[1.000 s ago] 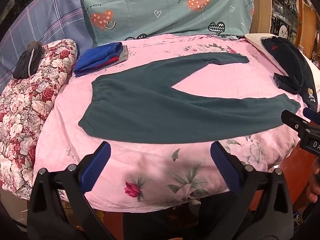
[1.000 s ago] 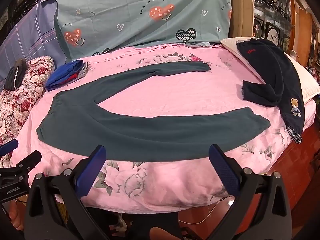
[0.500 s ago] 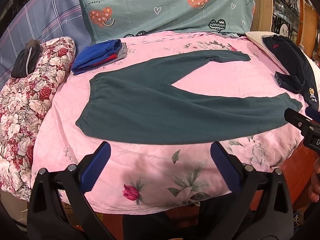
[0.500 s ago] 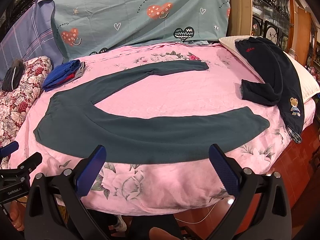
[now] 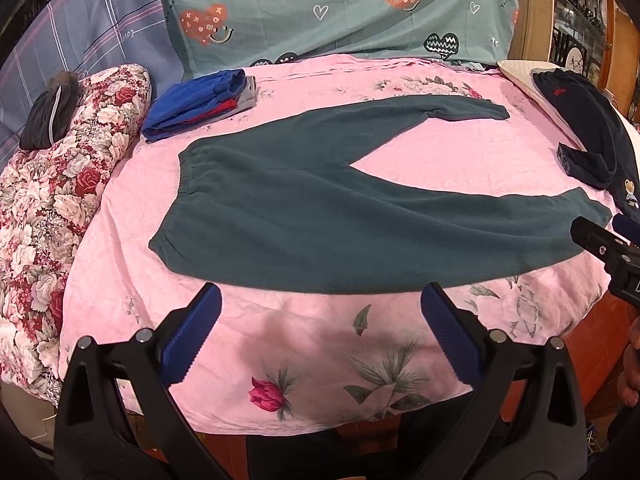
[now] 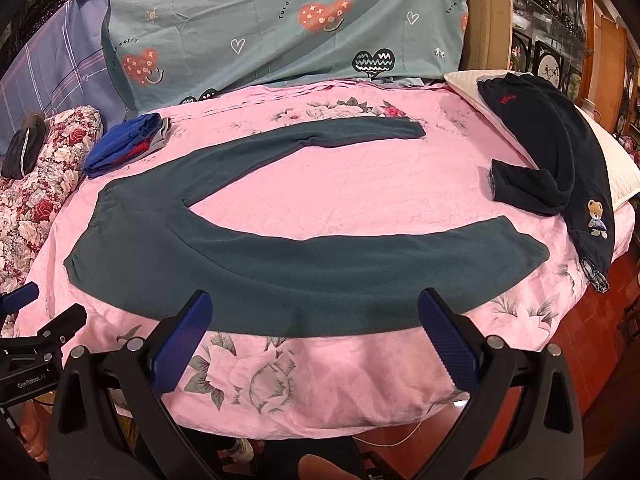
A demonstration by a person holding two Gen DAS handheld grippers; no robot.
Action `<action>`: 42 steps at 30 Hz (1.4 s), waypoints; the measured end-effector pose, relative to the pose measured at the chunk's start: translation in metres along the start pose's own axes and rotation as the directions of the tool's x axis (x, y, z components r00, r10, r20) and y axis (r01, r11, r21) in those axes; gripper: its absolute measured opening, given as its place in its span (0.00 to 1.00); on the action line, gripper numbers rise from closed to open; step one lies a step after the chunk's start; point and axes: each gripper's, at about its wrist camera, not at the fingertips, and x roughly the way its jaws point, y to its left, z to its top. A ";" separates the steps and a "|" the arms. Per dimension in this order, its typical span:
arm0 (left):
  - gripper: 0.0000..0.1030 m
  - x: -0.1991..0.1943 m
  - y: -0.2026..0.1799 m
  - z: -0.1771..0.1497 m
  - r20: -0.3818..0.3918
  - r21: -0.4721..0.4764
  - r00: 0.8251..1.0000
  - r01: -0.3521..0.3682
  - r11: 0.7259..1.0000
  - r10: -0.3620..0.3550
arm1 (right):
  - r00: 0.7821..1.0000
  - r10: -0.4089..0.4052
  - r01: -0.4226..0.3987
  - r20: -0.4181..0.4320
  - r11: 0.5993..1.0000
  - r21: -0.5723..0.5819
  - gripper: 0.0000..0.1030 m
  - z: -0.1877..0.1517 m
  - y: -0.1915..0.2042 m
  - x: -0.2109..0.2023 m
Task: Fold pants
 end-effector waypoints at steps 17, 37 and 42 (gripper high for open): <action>0.98 -0.004 -0.002 -0.004 -0.002 0.004 1.000 -0.005 1.000 0.005 | 1.000 0.006 -0.006 0.006 1.000 0.003 0.99 -0.003 0.000 -0.004; 0.98 -0.002 -0.003 -0.006 -0.013 0.005 1.000 -0.006 1.000 0.006 | 1.000 0.002 -0.002 0.006 1.000 -0.004 0.99 -0.004 0.001 -0.005; 0.98 0.004 0.001 -0.003 -0.032 -0.002 0.999 -0.011 1.000 0.011 | 1.000 0.000 0.000 -0.003 1.000 -0.008 0.99 -0.002 0.005 -0.001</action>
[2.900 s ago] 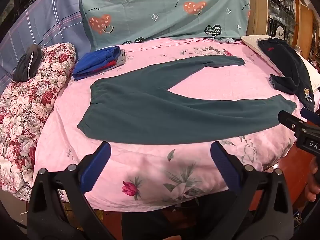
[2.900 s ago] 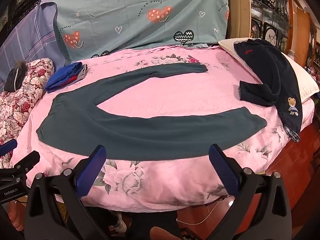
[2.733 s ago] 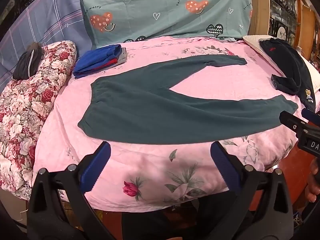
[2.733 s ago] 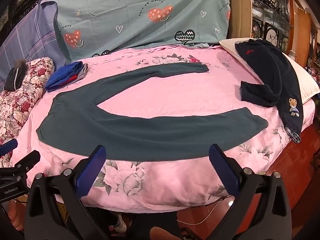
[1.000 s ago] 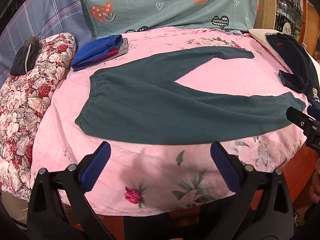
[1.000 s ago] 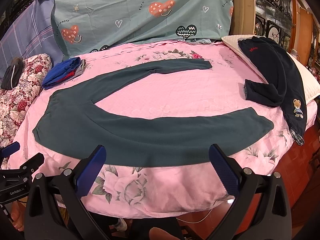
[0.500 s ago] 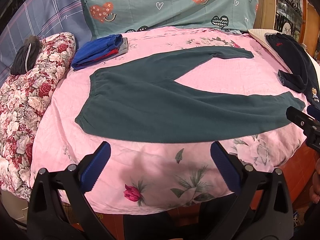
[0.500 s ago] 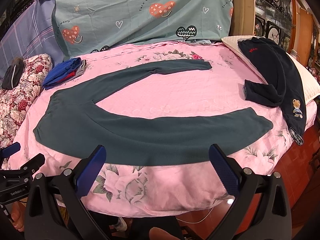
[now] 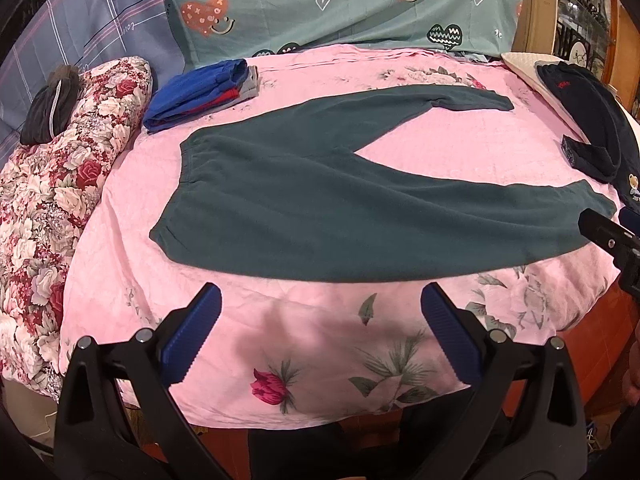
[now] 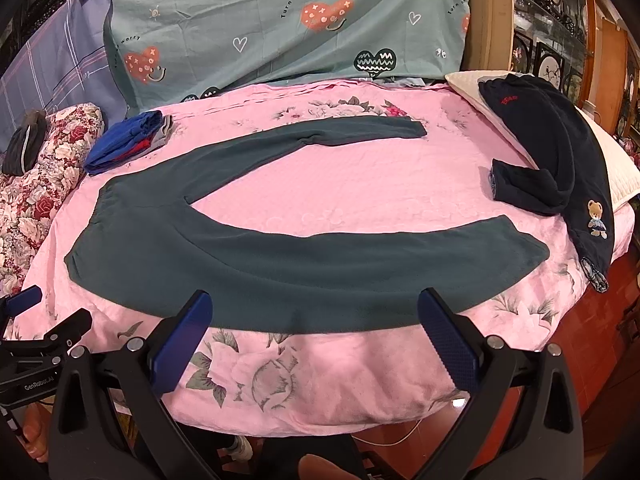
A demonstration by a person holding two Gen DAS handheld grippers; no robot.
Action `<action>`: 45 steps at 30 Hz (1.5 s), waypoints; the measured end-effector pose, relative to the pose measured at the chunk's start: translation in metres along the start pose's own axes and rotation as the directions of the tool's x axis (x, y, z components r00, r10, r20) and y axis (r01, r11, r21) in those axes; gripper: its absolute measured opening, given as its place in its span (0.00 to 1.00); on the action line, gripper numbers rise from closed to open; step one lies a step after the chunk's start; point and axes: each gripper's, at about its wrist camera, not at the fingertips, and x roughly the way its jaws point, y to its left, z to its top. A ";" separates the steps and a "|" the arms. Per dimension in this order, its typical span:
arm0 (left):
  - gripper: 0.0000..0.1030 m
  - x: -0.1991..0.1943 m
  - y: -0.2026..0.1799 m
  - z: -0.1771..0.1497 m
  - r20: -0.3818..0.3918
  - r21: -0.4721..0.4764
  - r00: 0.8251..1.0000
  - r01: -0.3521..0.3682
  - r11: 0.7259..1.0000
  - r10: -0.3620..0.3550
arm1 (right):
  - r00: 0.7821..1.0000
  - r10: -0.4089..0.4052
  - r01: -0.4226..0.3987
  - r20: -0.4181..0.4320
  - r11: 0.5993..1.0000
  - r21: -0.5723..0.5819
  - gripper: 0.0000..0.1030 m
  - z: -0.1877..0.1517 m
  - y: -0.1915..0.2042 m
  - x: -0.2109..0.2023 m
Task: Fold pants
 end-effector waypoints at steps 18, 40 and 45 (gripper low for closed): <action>0.98 0.041 0.039 0.009 -0.092 -0.058 0.996 0.001 0.998 -0.006 | 0.998 -0.058 0.056 -0.011 0.994 -0.092 0.99 0.029 0.027 0.028; 0.98 0.168 0.181 0.128 -0.129 -0.107 0.991 -0.054 0.993 0.040 | 0.957 0.226 -0.283 -0.183 0.868 -0.409 0.99 0.235 0.136 0.259; 0.98 0.215 0.217 0.158 -0.168 -0.109 0.985 0.007 0.994 -0.025 | 0.944 0.192 -0.312 -0.270 0.786 -0.534 0.99 0.249 0.154 0.314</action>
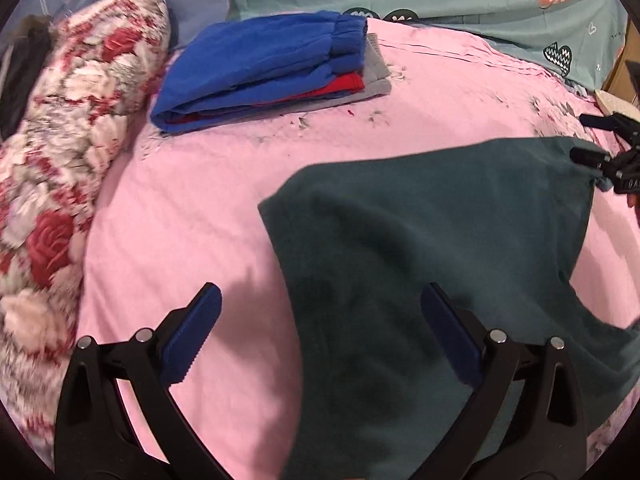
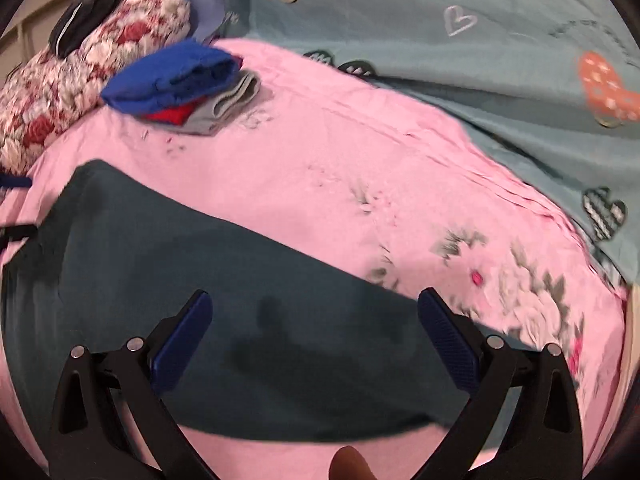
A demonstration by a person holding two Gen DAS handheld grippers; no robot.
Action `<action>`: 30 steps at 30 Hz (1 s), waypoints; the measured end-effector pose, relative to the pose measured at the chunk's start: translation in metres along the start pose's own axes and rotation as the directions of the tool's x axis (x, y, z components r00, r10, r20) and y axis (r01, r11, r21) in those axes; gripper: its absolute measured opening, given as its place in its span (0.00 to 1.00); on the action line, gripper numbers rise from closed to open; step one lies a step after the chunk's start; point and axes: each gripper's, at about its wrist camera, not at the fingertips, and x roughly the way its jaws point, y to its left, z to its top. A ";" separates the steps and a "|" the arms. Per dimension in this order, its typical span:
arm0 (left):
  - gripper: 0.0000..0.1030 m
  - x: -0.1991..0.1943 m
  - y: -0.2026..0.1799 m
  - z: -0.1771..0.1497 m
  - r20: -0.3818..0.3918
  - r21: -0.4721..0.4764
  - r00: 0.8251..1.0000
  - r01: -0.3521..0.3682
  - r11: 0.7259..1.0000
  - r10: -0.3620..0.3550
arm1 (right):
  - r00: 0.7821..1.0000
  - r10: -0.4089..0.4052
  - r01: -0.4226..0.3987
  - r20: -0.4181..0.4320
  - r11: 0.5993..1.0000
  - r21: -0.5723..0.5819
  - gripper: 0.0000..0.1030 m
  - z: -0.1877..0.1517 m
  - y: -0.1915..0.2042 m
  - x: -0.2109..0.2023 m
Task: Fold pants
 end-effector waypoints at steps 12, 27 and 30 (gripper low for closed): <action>0.91 0.051 0.041 0.048 -0.054 0.041 0.997 0.065 0.997 -0.062 | 0.977 0.149 -0.169 -0.153 0.977 -0.127 0.73 0.017 -0.001 0.070; 0.16 -0.010 0.044 0.042 0.090 0.130 0.952 0.281 0.951 -0.294 | 0.988 0.156 -0.155 0.002 0.980 -0.123 0.05 -0.016 0.015 -0.051; 0.16 -0.050 0.036 0.018 0.142 0.206 0.935 0.293 0.934 -0.325 | 0.986 0.160 -0.151 0.052 0.979 -0.139 0.05 -0.044 0.035 -0.103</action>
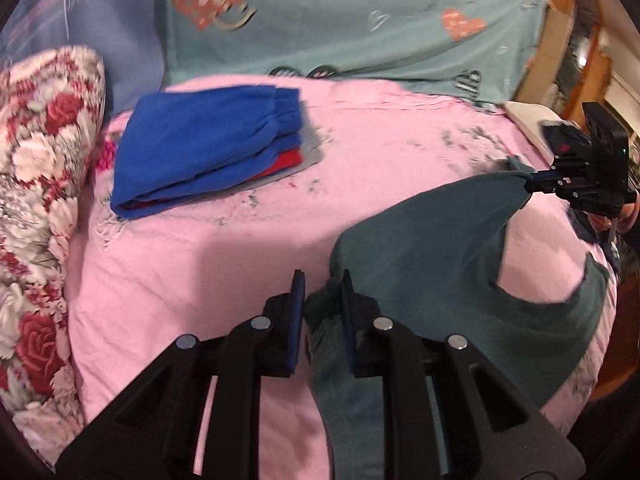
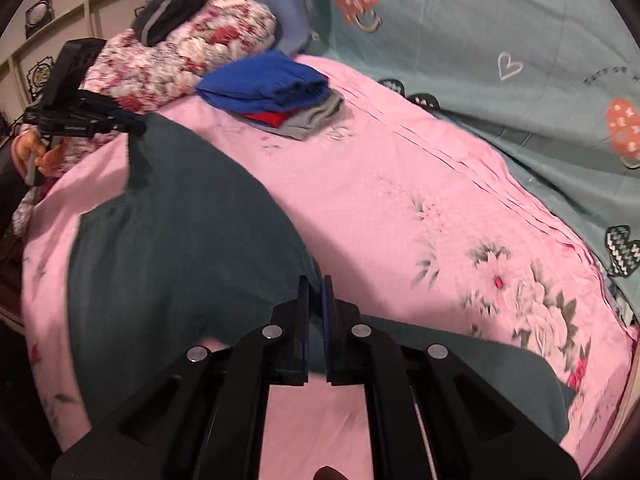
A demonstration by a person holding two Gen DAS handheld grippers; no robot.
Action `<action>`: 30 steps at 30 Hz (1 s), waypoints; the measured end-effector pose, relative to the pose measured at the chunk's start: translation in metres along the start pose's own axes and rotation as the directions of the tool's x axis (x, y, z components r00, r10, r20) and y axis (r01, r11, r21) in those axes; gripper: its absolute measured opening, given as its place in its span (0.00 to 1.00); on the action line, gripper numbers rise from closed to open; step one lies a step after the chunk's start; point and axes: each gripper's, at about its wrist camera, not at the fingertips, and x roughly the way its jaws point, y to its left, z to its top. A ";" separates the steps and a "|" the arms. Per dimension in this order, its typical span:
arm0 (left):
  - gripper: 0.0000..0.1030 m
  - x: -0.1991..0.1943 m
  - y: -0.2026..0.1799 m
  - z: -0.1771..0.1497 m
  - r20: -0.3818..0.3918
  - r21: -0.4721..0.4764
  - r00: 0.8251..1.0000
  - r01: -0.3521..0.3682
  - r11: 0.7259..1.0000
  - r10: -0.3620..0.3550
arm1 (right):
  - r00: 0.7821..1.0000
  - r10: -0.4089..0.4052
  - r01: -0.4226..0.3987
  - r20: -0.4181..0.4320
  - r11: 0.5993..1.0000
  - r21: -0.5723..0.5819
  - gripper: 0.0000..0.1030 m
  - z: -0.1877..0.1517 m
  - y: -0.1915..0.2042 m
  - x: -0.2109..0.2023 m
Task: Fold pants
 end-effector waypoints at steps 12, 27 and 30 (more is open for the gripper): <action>0.16 -0.046 -0.059 -0.114 -0.019 0.142 0.998 0.069 0.987 -0.067 | 0.998 -0.061 0.057 -0.028 0.993 -0.104 0.03 -0.128 0.157 -0.057; 0.76 -0.062 -0.050 -0.160 -0.017 0.001 1.000 -0.011 1.000 0.011 | 0.999 0.018 -0.024 0.027 0.973 0.228 0.50 -0.164 0.150 -0.077; 0.80 -0.044 -0.054 -0.157 -0.056 -0.034 0.998 -0.013 0.999 0.011 | 0.999 0.016 -0.029 0.037 0.930 0.367 0.50 -0.163 0.137 -0.072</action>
